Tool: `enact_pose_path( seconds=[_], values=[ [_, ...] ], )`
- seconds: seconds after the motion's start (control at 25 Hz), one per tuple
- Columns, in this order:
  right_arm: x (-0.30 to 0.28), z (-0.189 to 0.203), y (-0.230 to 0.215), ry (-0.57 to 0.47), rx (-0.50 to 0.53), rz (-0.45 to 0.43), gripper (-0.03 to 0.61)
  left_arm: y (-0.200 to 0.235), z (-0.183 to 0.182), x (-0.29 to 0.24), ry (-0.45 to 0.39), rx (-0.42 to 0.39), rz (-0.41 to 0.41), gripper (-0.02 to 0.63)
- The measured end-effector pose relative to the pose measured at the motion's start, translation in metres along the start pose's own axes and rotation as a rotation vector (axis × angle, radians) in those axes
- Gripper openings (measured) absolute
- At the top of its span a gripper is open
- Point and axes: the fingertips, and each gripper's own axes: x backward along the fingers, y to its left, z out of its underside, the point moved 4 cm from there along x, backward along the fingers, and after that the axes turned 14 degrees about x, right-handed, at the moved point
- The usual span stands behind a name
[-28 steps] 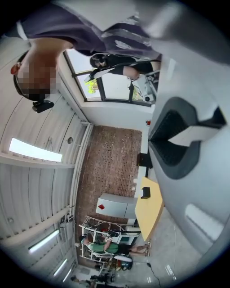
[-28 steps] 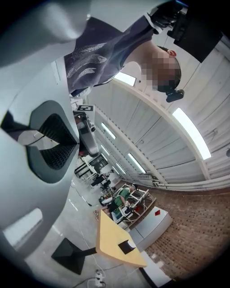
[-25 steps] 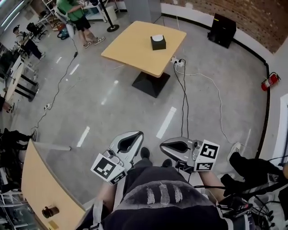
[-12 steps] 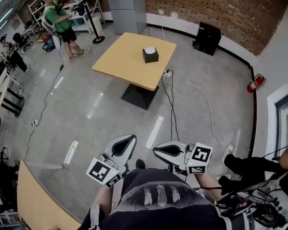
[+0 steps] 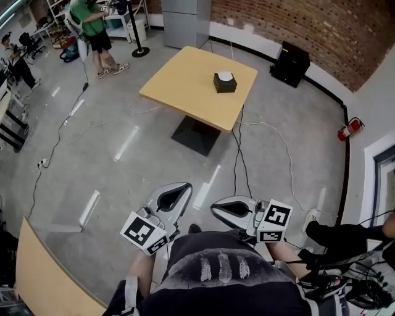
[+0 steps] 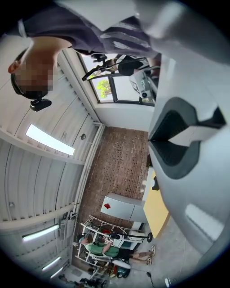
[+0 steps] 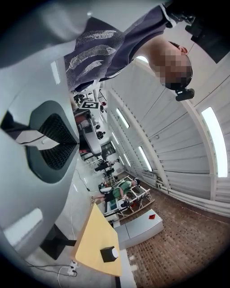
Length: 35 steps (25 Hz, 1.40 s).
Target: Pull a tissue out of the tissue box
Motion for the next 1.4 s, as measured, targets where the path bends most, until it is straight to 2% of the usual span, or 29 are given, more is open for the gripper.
enact_pose_path(
  seconds=[0.28, 0.52, 0.68, 0.88, 1.16, 1.4],
  values=[
    [-0.041, -0.001, -0.003, 0.038, 0.001, -0.027, 0.000, 0.031, -0.003, 0.028, -0.041, 0.033, -0.037, 0.002],
    [-0.051, 0.000, -0.020, 0.032, -0.037, -0.052, 0.000, 0.039, -0.008, 0.026, -0.046, 0.047, -0.080, 0.002],
    [-0.062, -0.006, -0.038, 0.010, -0.057, -0.113, 0.000, 0.045, -0.018, 0.014, -0.042, 0.036, -0.126, 0.002],
    [-0.057, -0.009, -0.066, 0.014, -0.043, -0.168, -0.001, 0.053, -0.022, -0.022, -0.009, 0.044, -0.158, 0.002],
    [-0.024, -0.003, -0.138, -0.038, -0.091, -0.108, -0.001, 0.066, -0.031, -0.099, 0.042, 0.009, -0.143, 0.002],
    [0.004, -0.005, -0.190, -0.035, -0.139, -0.128, 0.000, 0.069, -0.044, -0.165, 0.060, -0.028, -0.138, 0.002]
  ],
)
